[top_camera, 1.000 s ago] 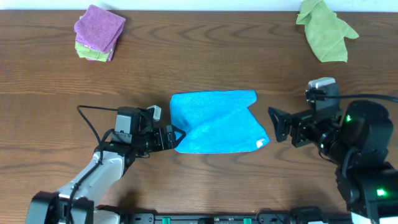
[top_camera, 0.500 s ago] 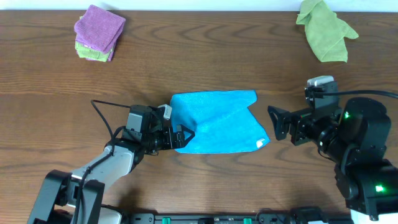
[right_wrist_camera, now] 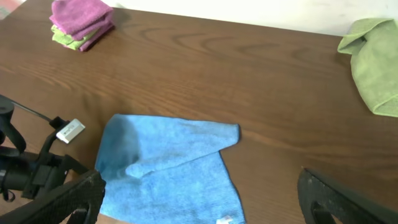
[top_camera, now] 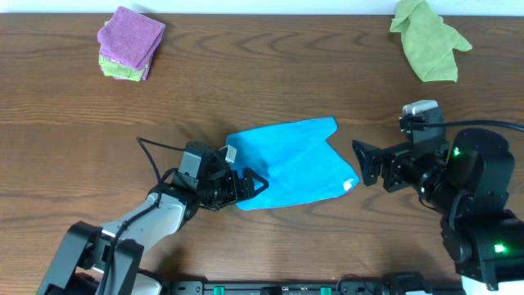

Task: Fold the cloth
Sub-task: 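Grasp the left edge of the blue cloth with the left gripper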

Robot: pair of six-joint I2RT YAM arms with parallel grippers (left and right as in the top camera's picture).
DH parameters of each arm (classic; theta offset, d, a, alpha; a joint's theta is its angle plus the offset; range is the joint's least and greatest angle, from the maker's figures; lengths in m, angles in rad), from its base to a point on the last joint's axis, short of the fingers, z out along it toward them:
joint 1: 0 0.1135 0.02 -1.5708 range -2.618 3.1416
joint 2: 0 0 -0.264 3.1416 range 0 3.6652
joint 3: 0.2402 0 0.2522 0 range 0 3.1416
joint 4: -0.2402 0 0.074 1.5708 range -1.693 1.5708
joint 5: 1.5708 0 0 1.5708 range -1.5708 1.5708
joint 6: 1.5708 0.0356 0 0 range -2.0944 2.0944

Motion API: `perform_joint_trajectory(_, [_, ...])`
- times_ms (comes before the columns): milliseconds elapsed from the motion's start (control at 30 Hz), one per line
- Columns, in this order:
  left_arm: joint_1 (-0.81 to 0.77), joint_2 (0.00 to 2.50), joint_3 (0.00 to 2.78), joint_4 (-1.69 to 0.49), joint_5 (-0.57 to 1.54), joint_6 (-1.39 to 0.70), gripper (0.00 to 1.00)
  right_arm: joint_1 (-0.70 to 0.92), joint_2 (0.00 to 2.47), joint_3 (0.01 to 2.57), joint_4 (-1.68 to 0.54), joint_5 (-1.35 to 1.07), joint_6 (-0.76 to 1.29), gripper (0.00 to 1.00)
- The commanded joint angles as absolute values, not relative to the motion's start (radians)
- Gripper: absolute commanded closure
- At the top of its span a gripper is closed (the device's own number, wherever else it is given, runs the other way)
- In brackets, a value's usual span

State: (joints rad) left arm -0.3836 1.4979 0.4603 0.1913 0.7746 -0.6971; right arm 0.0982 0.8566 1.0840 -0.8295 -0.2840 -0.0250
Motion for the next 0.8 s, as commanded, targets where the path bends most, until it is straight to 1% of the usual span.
perform_joint_trajectory(0, [-0.385,1.509,0.463,0.260,0.881,-0.781,0.04,0.090,0.856,1.098,-0.830,-0.289,-0.051,0.01])
perform_joint_trajectory(200, [-0.386,1.509,0.484,0.512,0.986,-0.925,0.04,0.090,0.856,1.098,-0.830,-0.289,-0.051,0.01])
perform_joint_trajectory(300, [-0.385,1.509,0.489,0.552,0.974,-0.923,0.04,0.090,0.856,1.098,-0.830,-0.288,-0.051,0.01])
perform_joint_trajectory(433, [-0.385,1.509,0.489,0.566,0.900,-0.900,0.04,0.091,0.910,1.098,-0.832,-0.289,-0.061,0.01])
perform_joint_trajectory(467, [-0.385,1.509,0.489,0.585,0.871,-0.889,0.04,0.091,0.946,1.098,-0.831,-0.294,-0.061,0.07])
perform_joint_trajectory(533, [-0.379,1.509,0.489,0.606,0.827,-0.890,0.04,0.091,0.997,1.098,-0.828,-0.328,-0.061,0.24])
perform_joint_trajectory(567, [-0.378,1.509,0.489,0.616,0.800,-0.889,0.04,0.092,1.035,1.098,-0.826,-0.352,-0.061,0.53])
perform_joint_trajectory(600, [-0.378,1.509,0.489,0.624,0.781,-0.889,0.04,0.093,1.065,1.098,-0.826,-0.361,-0.061,0.75])
perform_joint_trajectory(633, [-0.378,1.509,0.489,0.631,0.753,-0.889,0.04,0.093,1.096,1.098,-0.829,-0.373,-0.061,0.91])
perform_joint_trajectory(667, [-0.378,1.509,0.489,0.634,0.730,-0.889,0.04,0.093,1.124,1.098,-0.831,-0.391,-0.060,0.98])
perform_joint_trajectory(767, [-0.378,1.509,0.490,0.642,0.645,-0.891,0.04,0.093,1.205,1.098,-0.835,-0.472,-0.061,0.98])
